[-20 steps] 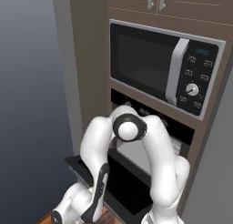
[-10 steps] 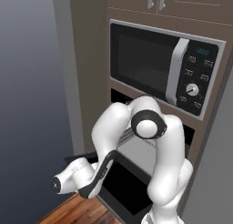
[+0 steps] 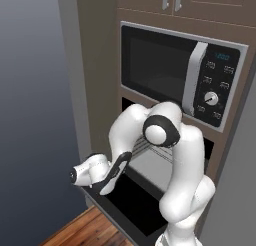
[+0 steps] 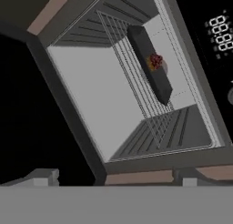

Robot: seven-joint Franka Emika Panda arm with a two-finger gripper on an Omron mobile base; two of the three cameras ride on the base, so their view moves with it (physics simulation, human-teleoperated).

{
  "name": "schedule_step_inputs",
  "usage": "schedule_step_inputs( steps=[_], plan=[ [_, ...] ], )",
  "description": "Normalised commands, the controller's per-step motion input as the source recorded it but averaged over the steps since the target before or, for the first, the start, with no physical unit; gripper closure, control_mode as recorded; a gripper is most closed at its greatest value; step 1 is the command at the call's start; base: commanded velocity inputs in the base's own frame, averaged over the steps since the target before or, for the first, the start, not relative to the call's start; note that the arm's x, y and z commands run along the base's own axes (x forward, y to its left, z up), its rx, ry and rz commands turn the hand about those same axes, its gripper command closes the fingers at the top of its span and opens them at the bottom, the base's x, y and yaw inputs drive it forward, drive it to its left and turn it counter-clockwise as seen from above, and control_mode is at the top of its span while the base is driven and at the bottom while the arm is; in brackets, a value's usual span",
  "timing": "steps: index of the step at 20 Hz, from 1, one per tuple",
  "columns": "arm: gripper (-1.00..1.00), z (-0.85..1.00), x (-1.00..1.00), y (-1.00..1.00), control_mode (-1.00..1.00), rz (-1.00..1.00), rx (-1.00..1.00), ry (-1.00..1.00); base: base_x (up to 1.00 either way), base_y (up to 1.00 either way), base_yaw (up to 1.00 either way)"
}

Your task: Take the baked cake out of the oven and place it on the plate for cooling. Then close the oven door.

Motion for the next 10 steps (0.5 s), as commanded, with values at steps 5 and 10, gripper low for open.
schedule_step_inputs(
  steps=[5,10],
  plan=[
    [-1.0,0.03,0.02,-0.59,-1.0,0.0,-0.12,-0.09,0.0,0.0,0.0],
    [-1.0,0.01,0.31,-0.46,-1.0,0.0,-0.15,-0.01,0.0,0.0,0.0]
  ],
)
